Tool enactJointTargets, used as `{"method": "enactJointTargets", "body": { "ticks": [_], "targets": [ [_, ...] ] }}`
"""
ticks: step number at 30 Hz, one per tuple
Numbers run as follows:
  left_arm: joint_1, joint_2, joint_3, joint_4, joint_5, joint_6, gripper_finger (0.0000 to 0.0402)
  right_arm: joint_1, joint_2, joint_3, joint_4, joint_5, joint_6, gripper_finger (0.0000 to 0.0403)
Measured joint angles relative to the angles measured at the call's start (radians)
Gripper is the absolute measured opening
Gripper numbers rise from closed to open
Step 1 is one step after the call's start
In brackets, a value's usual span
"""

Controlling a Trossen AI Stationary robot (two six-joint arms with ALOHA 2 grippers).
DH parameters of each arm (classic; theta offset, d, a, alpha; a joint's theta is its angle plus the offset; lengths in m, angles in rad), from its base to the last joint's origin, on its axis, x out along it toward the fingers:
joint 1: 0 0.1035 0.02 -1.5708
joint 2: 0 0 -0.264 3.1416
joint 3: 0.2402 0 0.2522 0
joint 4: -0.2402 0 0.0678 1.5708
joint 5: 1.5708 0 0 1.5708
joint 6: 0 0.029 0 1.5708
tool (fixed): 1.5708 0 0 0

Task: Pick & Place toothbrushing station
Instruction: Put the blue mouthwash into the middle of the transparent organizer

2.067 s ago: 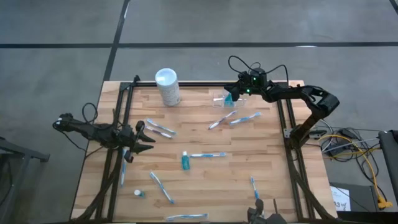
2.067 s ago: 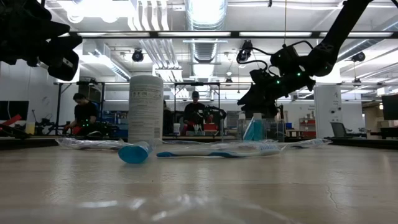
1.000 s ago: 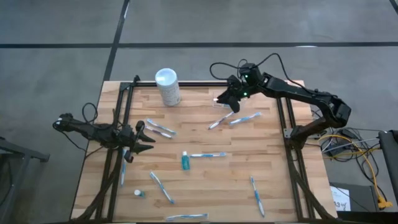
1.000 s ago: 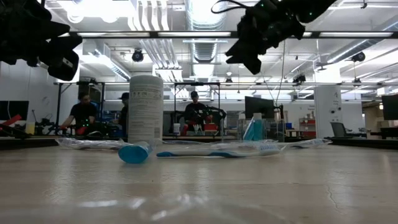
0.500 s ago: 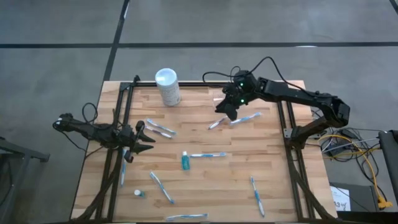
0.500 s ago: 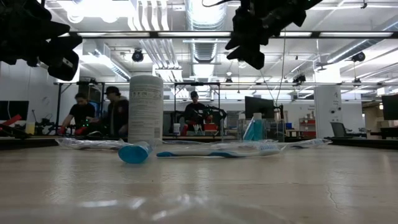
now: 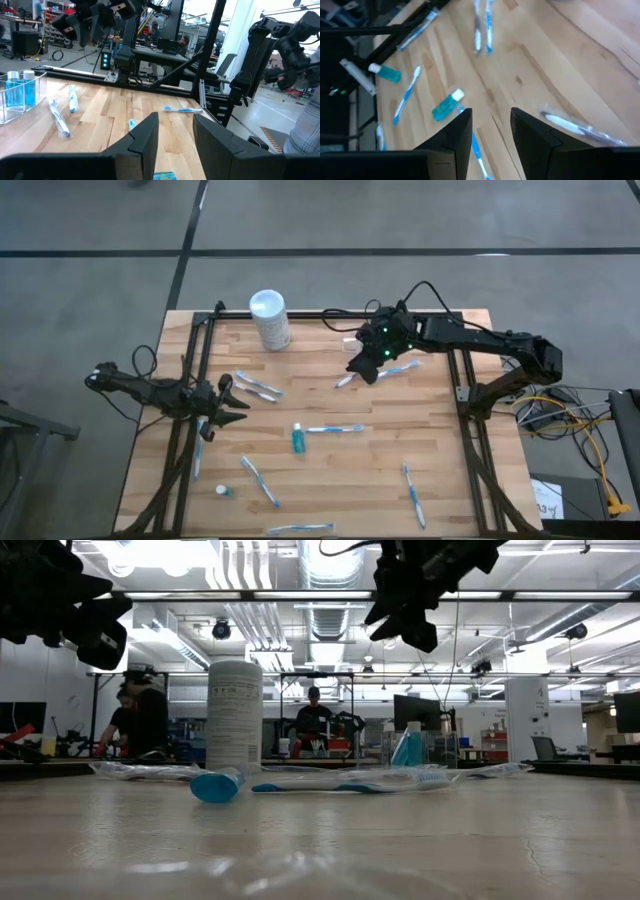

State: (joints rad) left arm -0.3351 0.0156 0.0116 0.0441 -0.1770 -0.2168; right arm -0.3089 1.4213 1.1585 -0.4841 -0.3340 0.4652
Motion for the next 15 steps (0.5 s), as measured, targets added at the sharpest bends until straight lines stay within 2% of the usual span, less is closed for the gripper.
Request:
{"method": "enactJointTargets", "body": {
  "ticks": [15],
  "targets": [
    [0.000, 0.000, 0.000, 0.000, 0.000, 0.000, 0.0126, 0.126, -0.012, -0.001, -0.014, 0.190, 0.176, 0.0127]
  ]
}}
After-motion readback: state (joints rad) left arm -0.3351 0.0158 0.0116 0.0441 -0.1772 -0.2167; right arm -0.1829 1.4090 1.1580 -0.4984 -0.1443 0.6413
